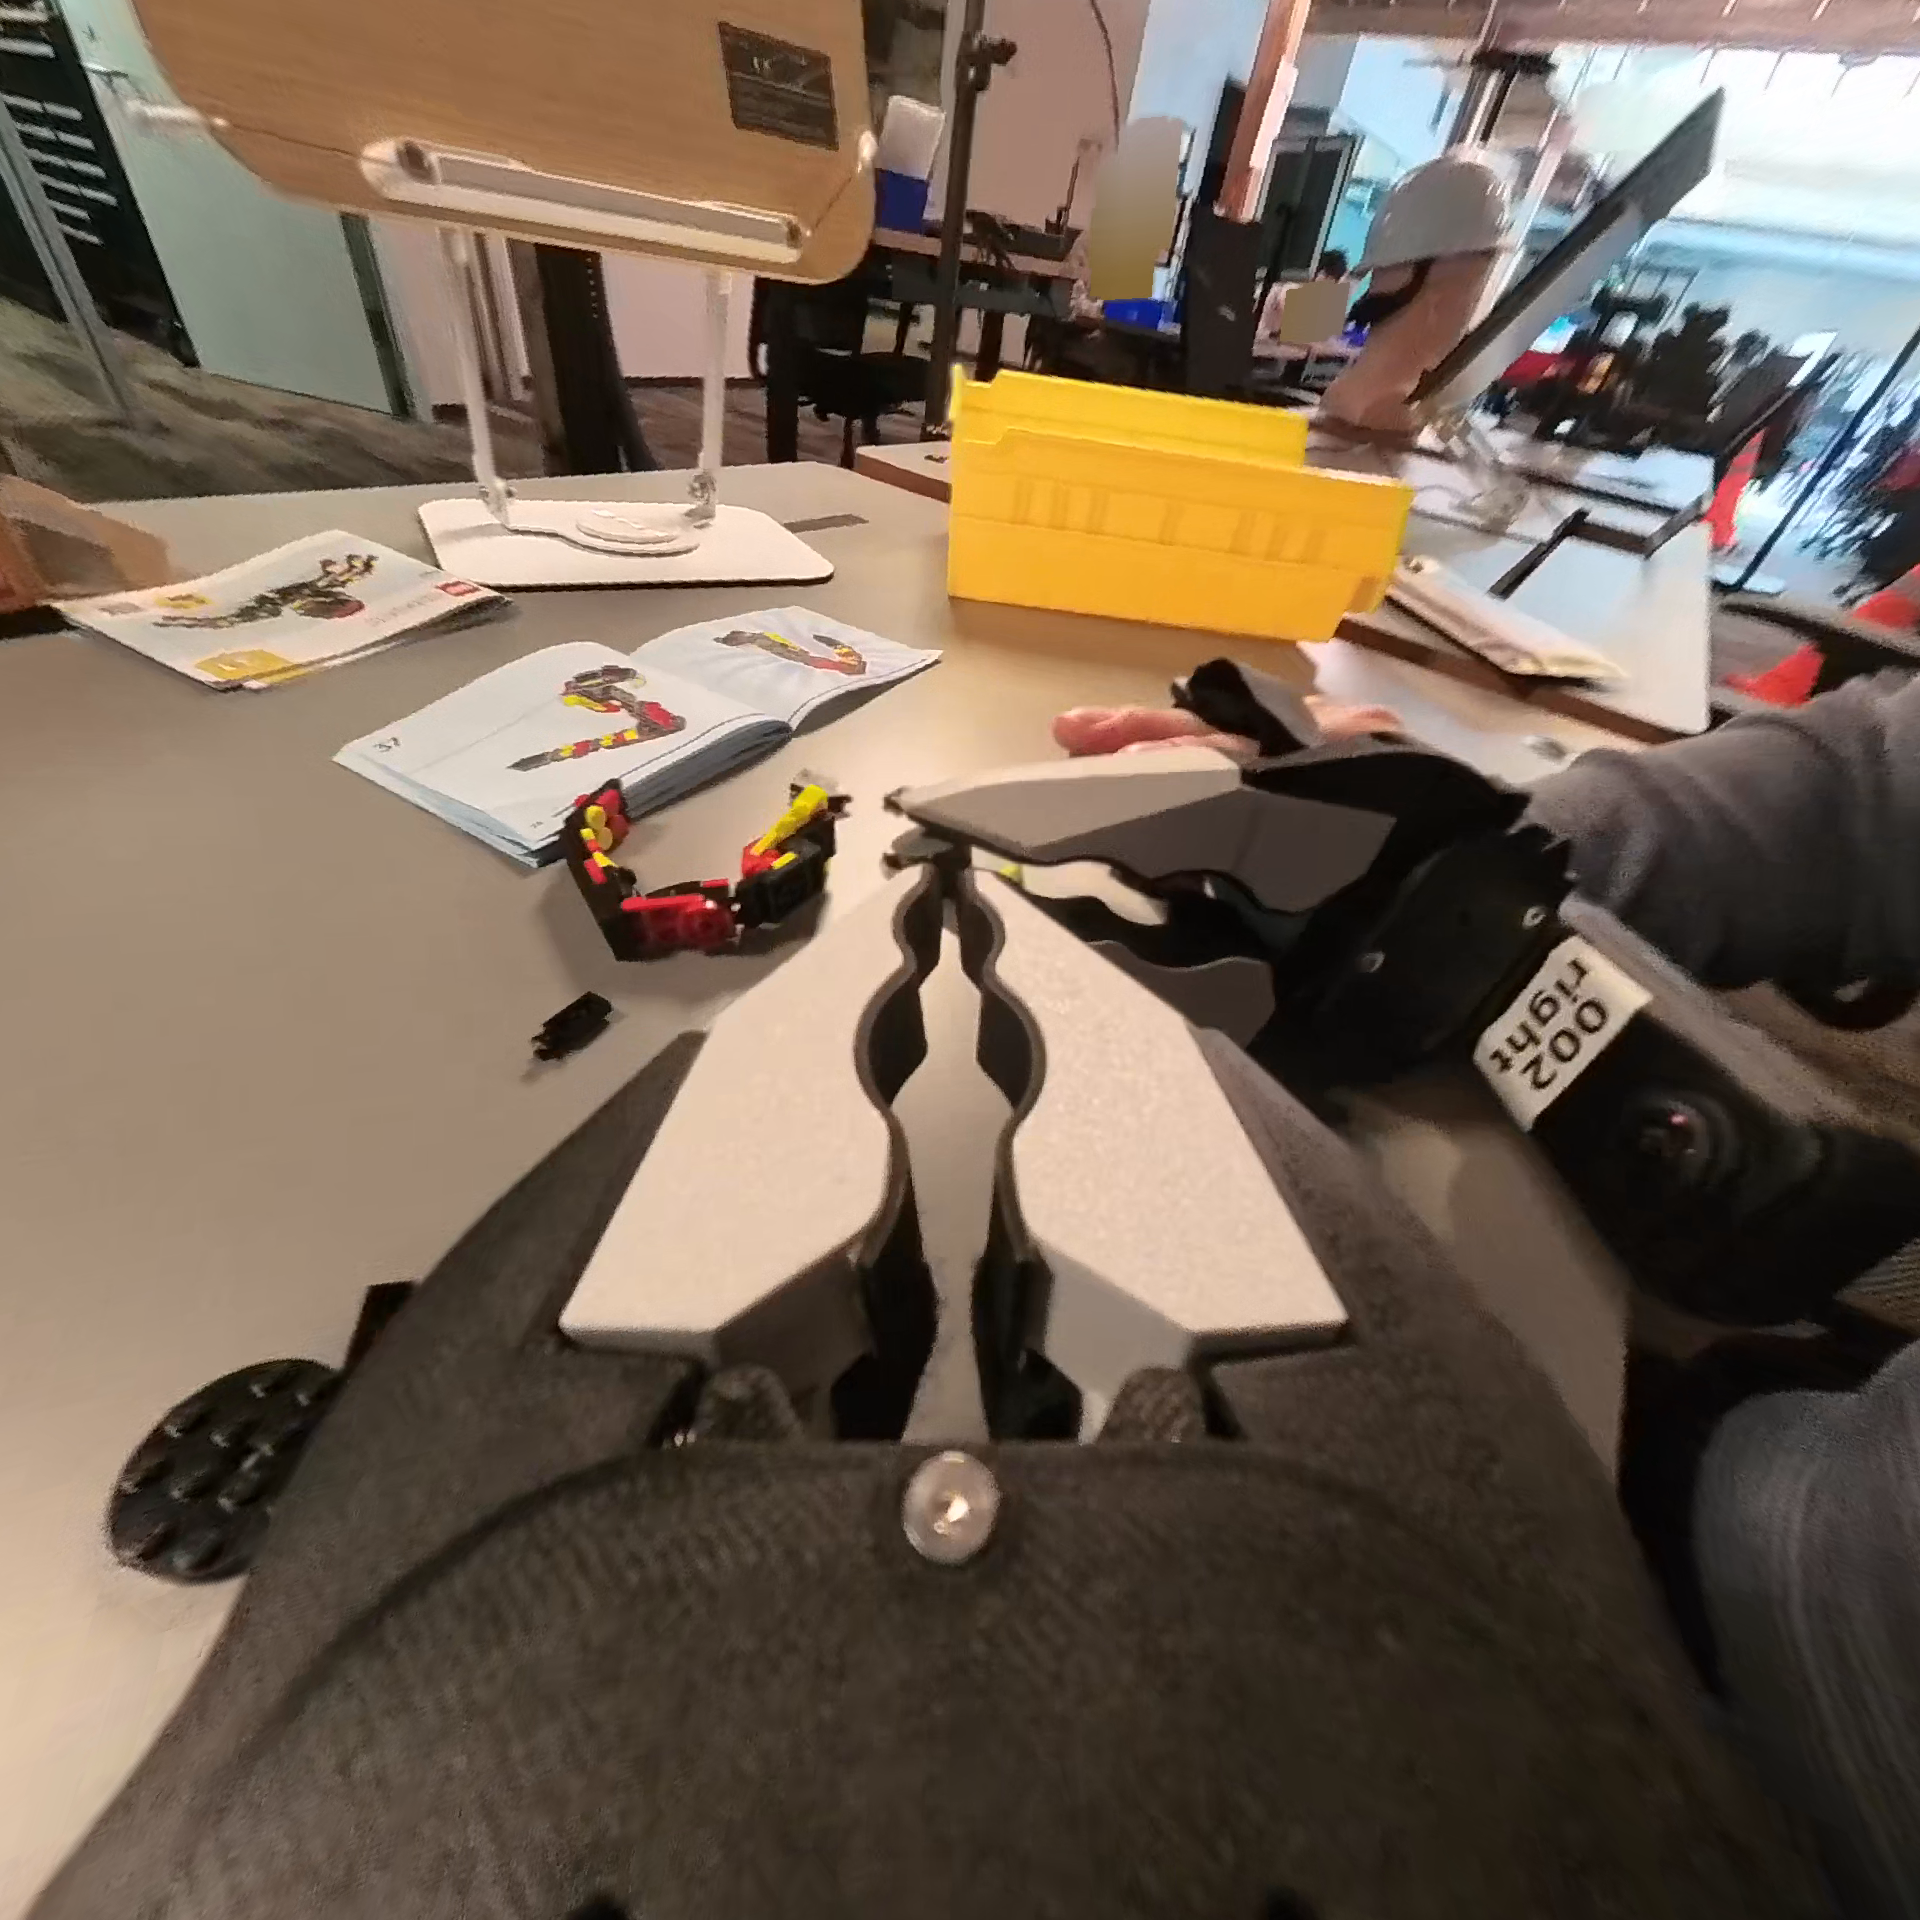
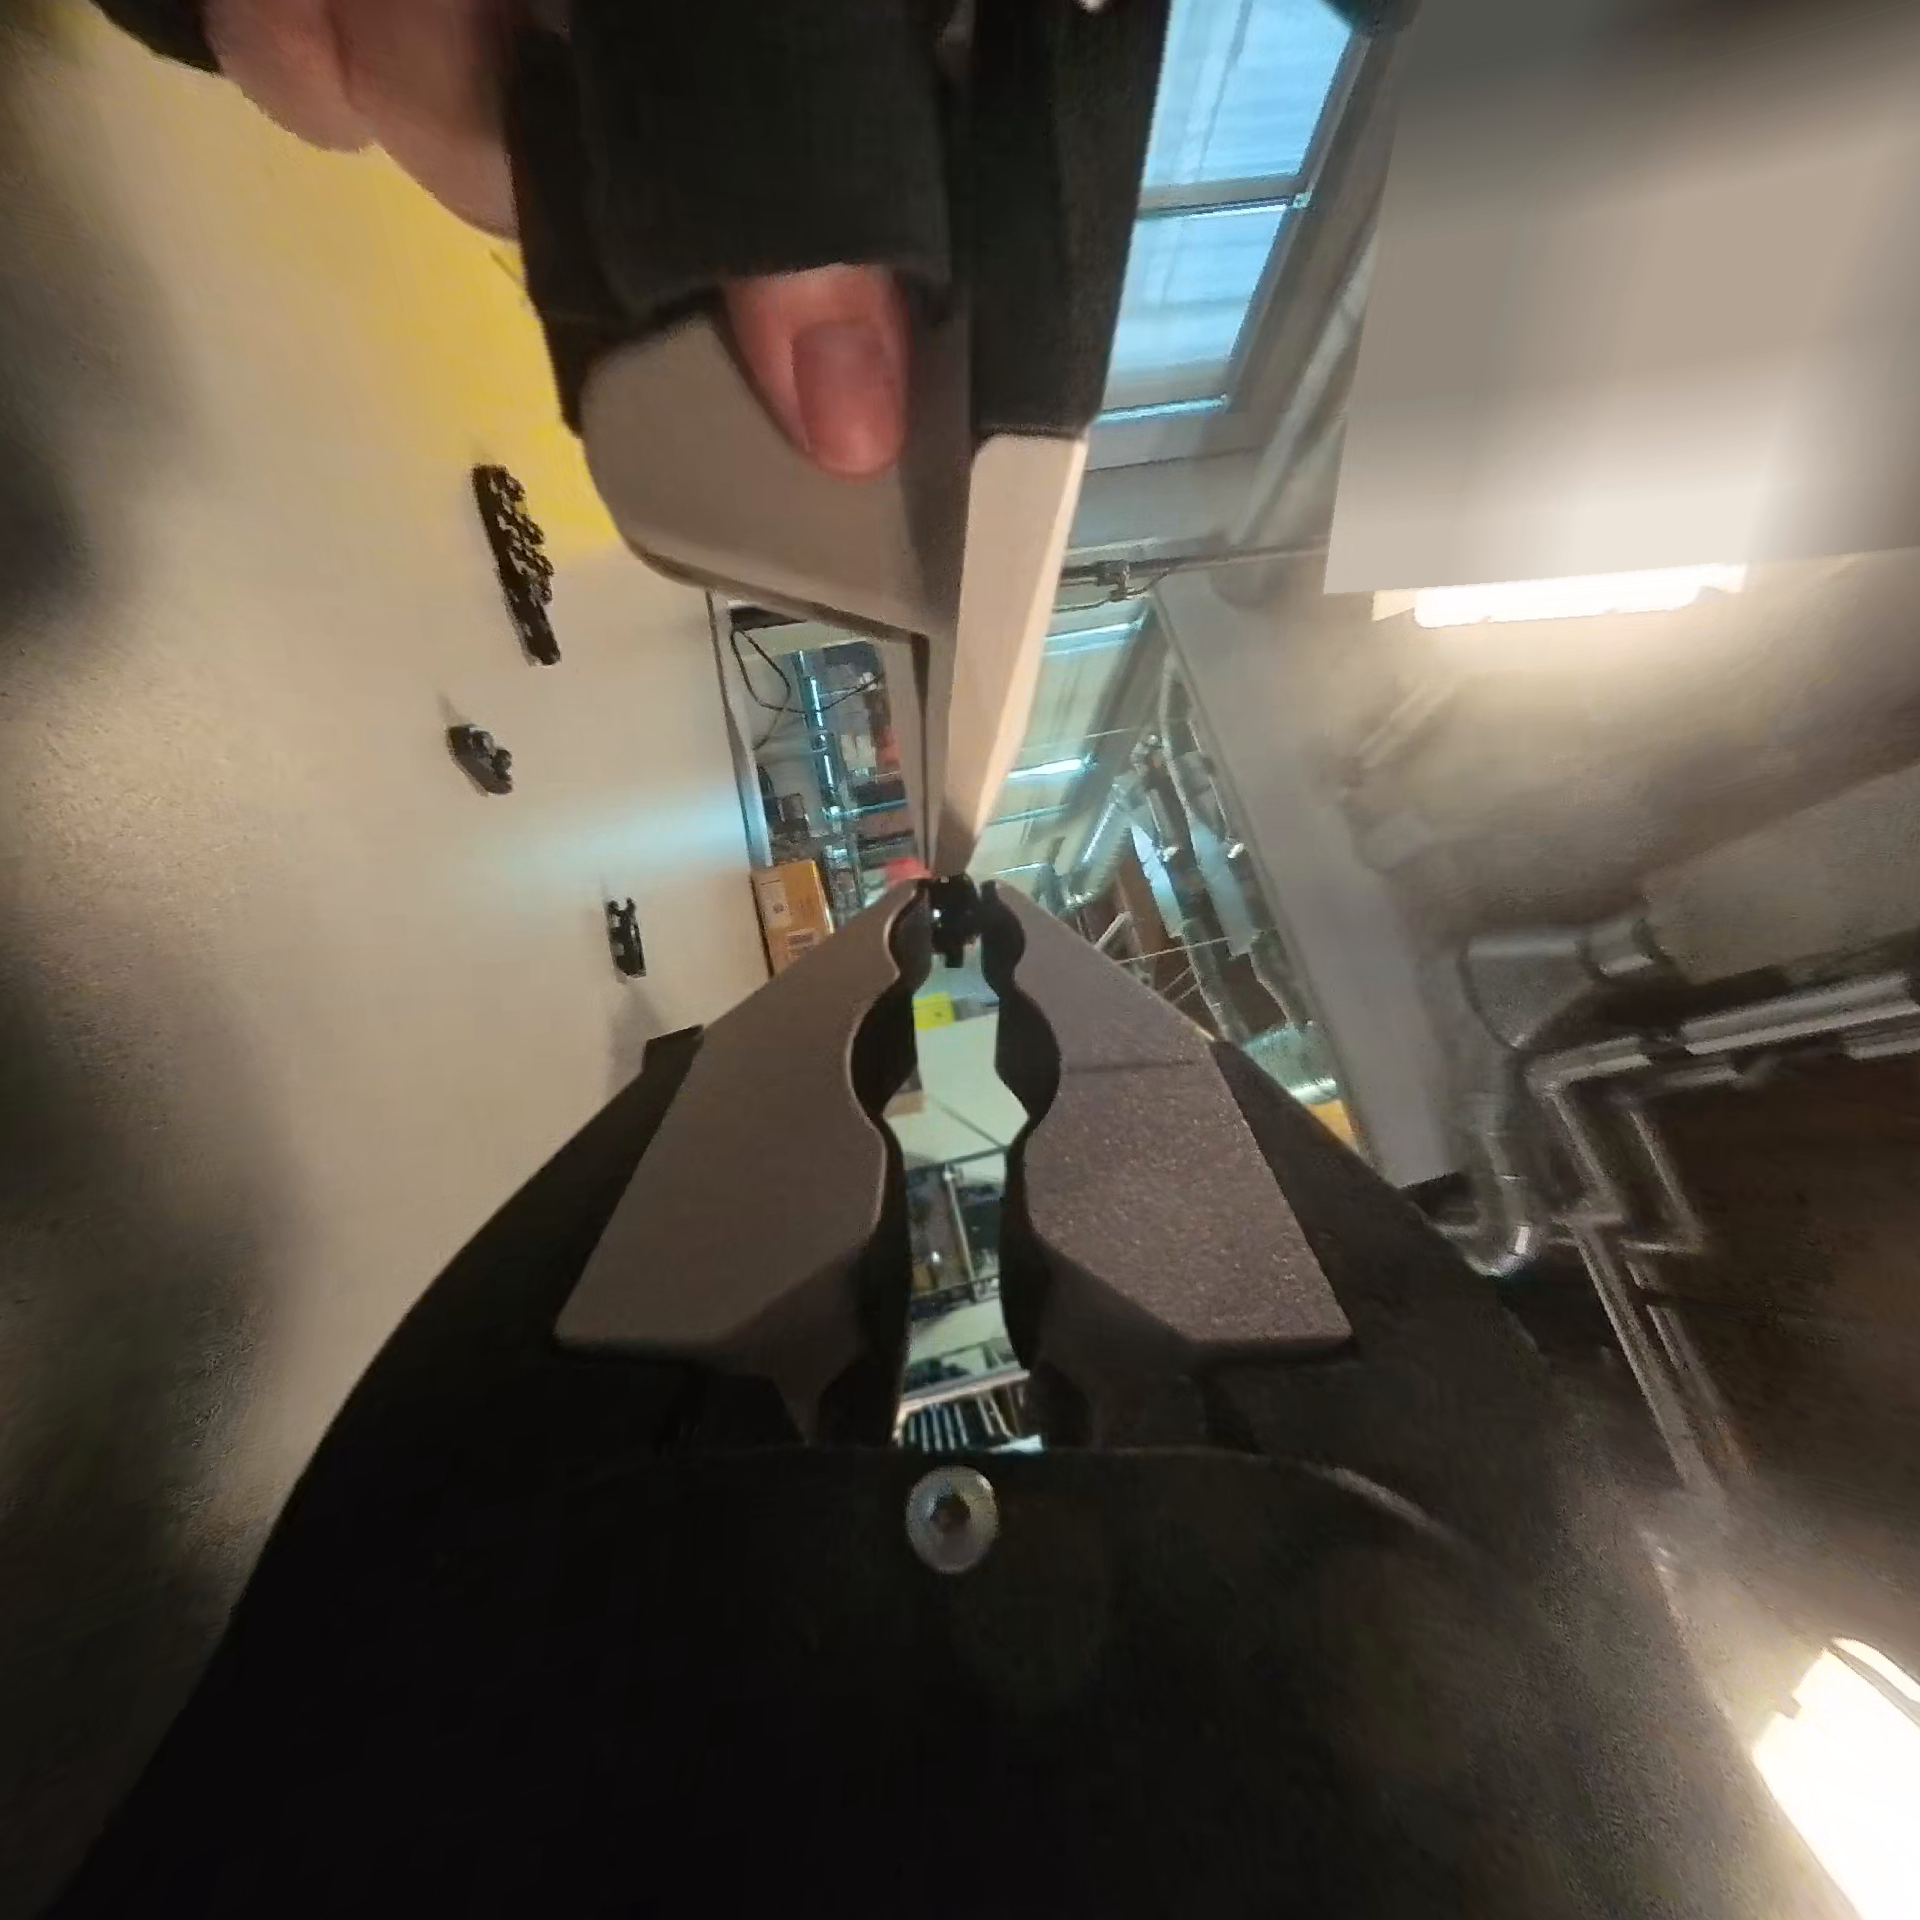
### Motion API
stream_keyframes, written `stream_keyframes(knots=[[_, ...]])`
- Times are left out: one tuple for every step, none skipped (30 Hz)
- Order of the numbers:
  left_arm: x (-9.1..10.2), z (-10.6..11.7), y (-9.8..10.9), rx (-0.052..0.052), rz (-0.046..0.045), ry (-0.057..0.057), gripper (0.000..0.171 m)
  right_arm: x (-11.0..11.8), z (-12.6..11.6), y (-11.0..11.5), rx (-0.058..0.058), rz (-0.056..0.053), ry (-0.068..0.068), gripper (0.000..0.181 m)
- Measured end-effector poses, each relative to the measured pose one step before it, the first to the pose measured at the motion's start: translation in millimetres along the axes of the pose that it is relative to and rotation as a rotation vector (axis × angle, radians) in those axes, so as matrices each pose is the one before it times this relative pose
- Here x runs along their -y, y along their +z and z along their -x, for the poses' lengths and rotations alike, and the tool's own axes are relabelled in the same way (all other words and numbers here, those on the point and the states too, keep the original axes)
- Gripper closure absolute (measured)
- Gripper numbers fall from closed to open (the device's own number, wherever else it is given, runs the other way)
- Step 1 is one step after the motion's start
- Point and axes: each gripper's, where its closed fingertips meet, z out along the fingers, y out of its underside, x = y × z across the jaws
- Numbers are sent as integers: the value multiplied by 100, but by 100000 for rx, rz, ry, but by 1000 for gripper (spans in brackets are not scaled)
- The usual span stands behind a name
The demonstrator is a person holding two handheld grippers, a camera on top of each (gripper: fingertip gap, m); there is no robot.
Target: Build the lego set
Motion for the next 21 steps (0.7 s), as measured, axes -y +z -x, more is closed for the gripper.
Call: stream_keyframes(knots=[[158, -47, -7, -1234, -1309, -2595, 170, 4, -174, 18, -827, 224, 321, 174], [118, -32, 1, -1132, -957, -2282, 170, -12, -122, 16, -622, 455, -14, 174], [106, -42, -10, -1197, -965, -2380, 170, 3, -121, 11, -793, 419, -684, 174], [122, -54, -23, -1482, -1093, -2686, 170, 22, -149, 2, -948, 242, -1130, 174], [51, -38, -26, -1264, -644, -2369, 171, 24, -45, -12, 72, 84, -225, 175], [5, 3, -18, -705, -206, -1650, 171, 27, 86, -36, 1440, -85, 706, 176], [-42, -10, 17, -140, 157, -324, 171, -6, 28, -35, 1180, 194, 10, 176], [-29, -17, 25, 415, 252, 777, 171, -16, 28, -42, 776, 175, -170, 176], [-42, -14, 32, 458, 265, 851, 171, -23, 8, -41, 577, 46, -444, 176], [-64, 1, 44, 397, 394, 480, 171, -17, 62, -35, 725, 79, 272, 176], [-38, 16, 32, 240, 331, 116, 171, -38, 70, 4, 1065, 31, 1393, 176], [43, -32, -8, -268, -329, 119, 171, 29, -39, -13, 266, -492, 1312, 176], [6, 9, 2, 125, -85, 142, 171, 28, 8, 16, 192, -360, 1566, 176], [-39, 54, 31, 529, 318, 222, 171, -27, 95, 38, 440, 107, 3021, 176], [40, 0, 8, 112, -174, 586, 171, 23, -28, 16, -196, -610, 3636, 176], [51, -66, -10, -158, -350, 791, 170, 63, -103, -20, -417, -1239, 3307, 176], [20, -9, -6, 411, -100, 999, 171, -13, -187, -20, -524, -1061, 3150, 172], [-34, 132, -15, 1439, 362, 1222, 171, -113, -195, -21, -95, -624, 3262, 165], [20, 141, -47, 1351, 23, 1658, 171, -225, -134, -30, 632, 46, 2922, 157], [32, 125, -62, 1150, -83, 1268, 171, -175, -41, -92, 1053, -439, 2719, 151], [27, 133, -84, 1044, -73, 1027, 171, -158, 31, -147, 1371, -876, 2006, 148]])
